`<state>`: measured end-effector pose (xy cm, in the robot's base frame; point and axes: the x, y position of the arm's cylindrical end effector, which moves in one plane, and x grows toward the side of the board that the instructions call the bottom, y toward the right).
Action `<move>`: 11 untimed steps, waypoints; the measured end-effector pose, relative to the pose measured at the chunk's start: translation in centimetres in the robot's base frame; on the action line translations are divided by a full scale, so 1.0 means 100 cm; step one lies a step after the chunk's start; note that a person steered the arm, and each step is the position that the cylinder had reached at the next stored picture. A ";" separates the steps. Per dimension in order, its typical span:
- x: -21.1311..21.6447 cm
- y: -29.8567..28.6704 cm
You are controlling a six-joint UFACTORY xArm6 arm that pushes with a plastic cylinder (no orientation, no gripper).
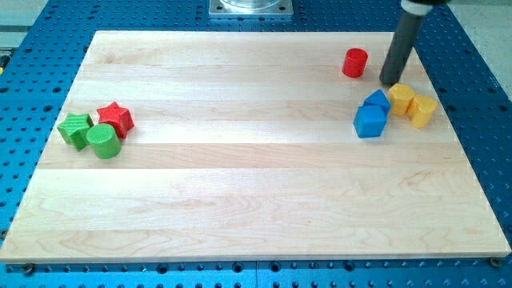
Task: Move the red circle top right side corner of the board
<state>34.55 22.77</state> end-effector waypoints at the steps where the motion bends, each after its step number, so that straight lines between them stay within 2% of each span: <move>1: -0.014 -0.053; 2: -0.059 -0.012; 3: -0.066 0.010; 4: -0.019 -0.014; 5: -0.049 -0.051; 6: -0.077 -0.041; 7: -0.082 -0.093; 8: -0.108 -0.072; 9: -0.116 -0.037; 10: -0.118 -0.129; 11: -0.102 -0.285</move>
